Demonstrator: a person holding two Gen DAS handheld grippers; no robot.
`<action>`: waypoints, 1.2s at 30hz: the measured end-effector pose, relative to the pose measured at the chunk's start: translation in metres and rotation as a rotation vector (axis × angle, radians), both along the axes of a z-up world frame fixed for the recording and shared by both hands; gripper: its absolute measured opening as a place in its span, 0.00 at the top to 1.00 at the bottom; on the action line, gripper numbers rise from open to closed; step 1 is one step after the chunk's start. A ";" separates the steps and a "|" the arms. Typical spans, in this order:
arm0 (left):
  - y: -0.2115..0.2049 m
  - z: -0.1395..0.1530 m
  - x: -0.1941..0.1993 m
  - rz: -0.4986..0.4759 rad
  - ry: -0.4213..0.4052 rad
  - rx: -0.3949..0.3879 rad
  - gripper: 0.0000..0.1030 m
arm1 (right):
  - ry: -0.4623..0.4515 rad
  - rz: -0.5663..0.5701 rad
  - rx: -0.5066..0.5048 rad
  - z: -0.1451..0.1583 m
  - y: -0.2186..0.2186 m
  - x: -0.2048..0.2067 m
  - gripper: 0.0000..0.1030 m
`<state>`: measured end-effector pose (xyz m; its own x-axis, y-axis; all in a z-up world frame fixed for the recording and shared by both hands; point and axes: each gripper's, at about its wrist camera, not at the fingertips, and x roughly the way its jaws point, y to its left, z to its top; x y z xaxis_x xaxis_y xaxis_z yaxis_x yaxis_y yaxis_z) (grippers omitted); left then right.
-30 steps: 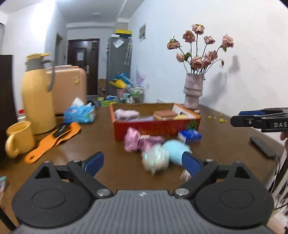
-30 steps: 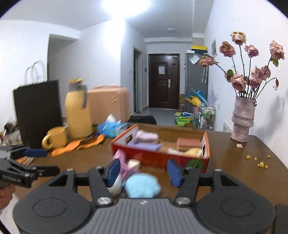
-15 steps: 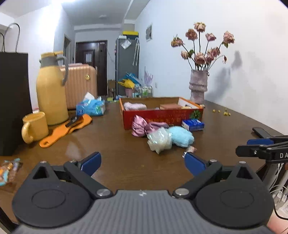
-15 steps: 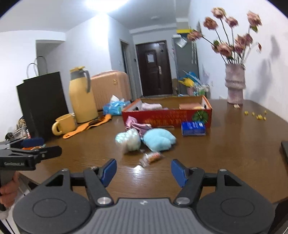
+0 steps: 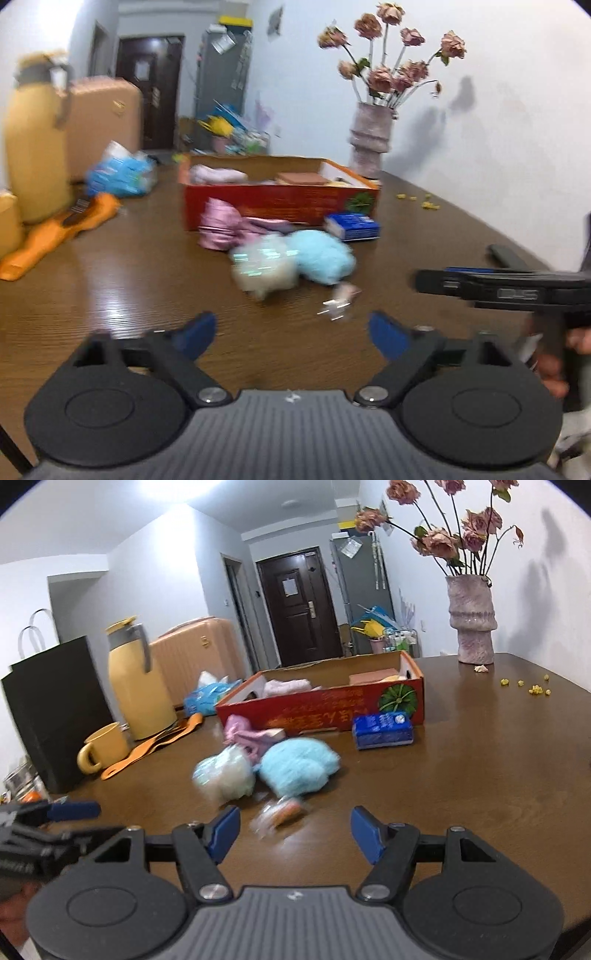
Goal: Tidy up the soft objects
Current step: 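Grasp the light-blue fluffy plush with both grippers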
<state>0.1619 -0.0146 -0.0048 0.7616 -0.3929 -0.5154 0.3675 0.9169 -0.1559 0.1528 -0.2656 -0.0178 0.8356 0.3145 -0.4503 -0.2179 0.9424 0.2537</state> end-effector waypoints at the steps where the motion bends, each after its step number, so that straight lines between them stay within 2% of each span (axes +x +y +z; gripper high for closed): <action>1: -0.008 -0.002 0.011 -0.023 0.025 -0.029 0.29 | 0.009 -0.003 0.010 -0.001 -0.004 0.012 0.36; 3: -0.025 -0.007 0.034 -0.032 0.048 -0.055 0.35 | 0.030 -0.004 0.042 -0.004 -0.011 0.036 0.36; 5: -0.040 -0.012 0.060 0.008 0.072 -0.056 0.48 | 0.052 -0.010 0.076 -0.007 -0.017 0.064 0.37; 7: -0.049 -0.018 0.085 0.025 0.119 -0.090 0.50 | 0.077 -0.023 0.107 -0.010 -0.023 0.090 0.41; 8: -0.053 -0.022 0.096 0.039 0.156 -0.095 0.54 | 0.090 -0.018 0.117 -0.012 -0.025 0.101 0.41; 11: -0.062 -0.030 0.118 0.043 0.219 -0.108 0.55 | 0.137 0.006 0.131 -0.019 -0.025 0.134 0.42; 15: -0.057 -0.037 0.139 0.105 0.245 -0.155 0.55 | 0.180 0.033 0.154 -0.029 -0.021 0.169 0.44; 18: -0.053 -0.037 0.144 0.092 0.243 -0.182 0.55 | 0.199 0.064 0.156 -0.036 -0.015 0.187 0.49; 19: -0.053 -0.036 0.144 0.091 0.238 -0.183 0.57 | 0.207 0.080 0.169 -0.038 -0.013 0.191 0.55; 21: -0.055 -0.037 0.143 0.092 0.230 -0.180 0.63 | 0.221 0.107 0.223 -0.042 -0.014 0.192 0.63; 24: -0.057 -0.033 0.141 0.086 0.226 -0.194 0.65 | 0.232 0.103 0.244 -0.041 -0.016 0.191 0.66; 27: -0.057 -0.017 0.126 0.054 0.200 -0.210 0.65 | 0.222 0.092 0.253 -0.032 -0.023 0.177 0.70; 31: -0.056 0.008 0.083 -0.003 0.136 -0.174 0.64 | 0.156 0.083 0.284 -0.010 -0.032 0.131 0.71; 36: -0.038 -0.001 0.030 -0.049 0.155 -0.167 0.64 | 0.133 0.085 0.257 -0.007 -0.021 0.065 0.71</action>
<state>0.1921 -0.0525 -0.0056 0.6563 -0.5168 -0.5497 0.3704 0.8555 -0.3619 0.2175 -0.2866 -0.0244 0.7407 0.4985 -0.4504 -0.2419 0.8234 0.5134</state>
